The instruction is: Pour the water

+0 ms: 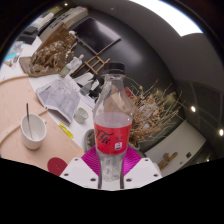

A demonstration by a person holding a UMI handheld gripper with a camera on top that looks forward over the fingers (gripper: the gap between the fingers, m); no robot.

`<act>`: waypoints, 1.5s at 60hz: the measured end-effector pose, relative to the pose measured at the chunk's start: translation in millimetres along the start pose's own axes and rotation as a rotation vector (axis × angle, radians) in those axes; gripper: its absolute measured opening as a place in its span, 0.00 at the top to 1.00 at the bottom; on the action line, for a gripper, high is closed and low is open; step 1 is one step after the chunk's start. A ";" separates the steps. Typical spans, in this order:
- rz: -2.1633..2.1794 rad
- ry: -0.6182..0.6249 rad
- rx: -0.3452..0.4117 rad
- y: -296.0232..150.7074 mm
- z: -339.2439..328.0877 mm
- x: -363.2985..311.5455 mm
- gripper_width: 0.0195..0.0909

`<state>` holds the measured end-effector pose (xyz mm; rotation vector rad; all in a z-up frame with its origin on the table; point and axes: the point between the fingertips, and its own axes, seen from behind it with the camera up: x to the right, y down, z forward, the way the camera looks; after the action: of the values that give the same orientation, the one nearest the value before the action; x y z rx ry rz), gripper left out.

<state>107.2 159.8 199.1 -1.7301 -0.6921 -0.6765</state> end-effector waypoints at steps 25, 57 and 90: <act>0.701 -0.322 0.007 23.2 2.8 -101.7 0.94; 0.804 -0.347 -0.011 56.0 11.7 -135.2 0.50; 0.801 -0.307 -0.287 27.7 -206.7 -123.1 0.07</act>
<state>25.6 -60.4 139.9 -2.1880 -0.0537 0.0565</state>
